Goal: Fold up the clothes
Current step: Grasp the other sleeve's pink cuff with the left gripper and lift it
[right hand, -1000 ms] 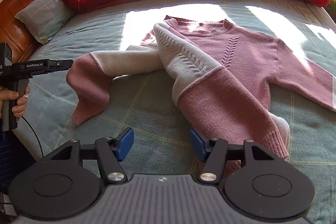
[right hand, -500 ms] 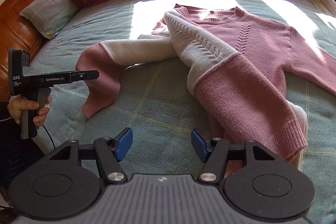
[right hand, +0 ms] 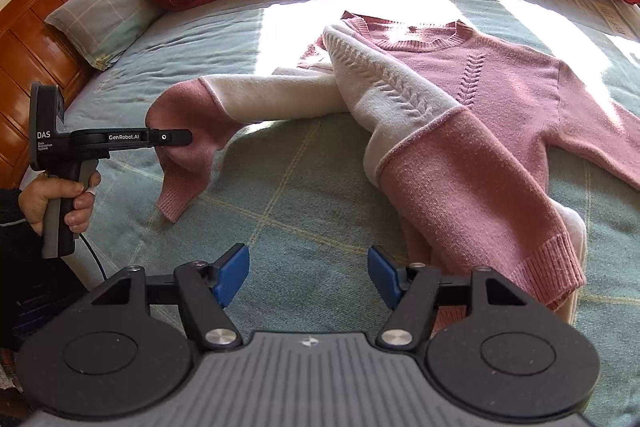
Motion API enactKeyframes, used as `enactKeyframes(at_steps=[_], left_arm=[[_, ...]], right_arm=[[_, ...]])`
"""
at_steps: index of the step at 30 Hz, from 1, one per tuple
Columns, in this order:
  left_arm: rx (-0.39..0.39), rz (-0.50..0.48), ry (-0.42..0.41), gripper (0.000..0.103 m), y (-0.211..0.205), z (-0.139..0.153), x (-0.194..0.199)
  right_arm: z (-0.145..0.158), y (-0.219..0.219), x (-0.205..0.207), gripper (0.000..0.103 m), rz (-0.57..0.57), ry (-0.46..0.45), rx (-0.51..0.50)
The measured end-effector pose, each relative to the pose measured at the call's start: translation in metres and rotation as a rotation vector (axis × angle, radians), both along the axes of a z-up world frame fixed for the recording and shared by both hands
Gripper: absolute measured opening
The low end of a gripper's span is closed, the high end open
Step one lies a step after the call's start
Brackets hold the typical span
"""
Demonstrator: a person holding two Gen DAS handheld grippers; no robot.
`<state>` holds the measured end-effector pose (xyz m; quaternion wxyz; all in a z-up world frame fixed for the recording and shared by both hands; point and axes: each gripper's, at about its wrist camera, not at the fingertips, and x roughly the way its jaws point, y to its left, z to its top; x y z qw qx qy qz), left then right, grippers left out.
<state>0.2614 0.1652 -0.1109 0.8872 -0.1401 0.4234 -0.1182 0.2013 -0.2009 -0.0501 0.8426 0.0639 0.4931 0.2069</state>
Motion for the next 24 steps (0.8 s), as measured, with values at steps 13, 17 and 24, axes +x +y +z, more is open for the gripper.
enactKeyframes(at_steps=[13,17,24], left_arm=[[0.066,0.279,0.003,0.010,0.089,0.040,0.035],[0.066,0.368,0.030,0.010,0.117,0.041,0.049],[0.108,0.428,0.063,0.010,0.144,0.042,0.074]], right_arm=[[0.003,-0.004,-0.001,0.074,-0.012,-0.016,-0.020],[0.003,-0.005,-0.001,0.074,-0.019,-0.017,-0.027],[0.005,-0.006,0.002,0.074,-0.039,-0.016,-0.052]])
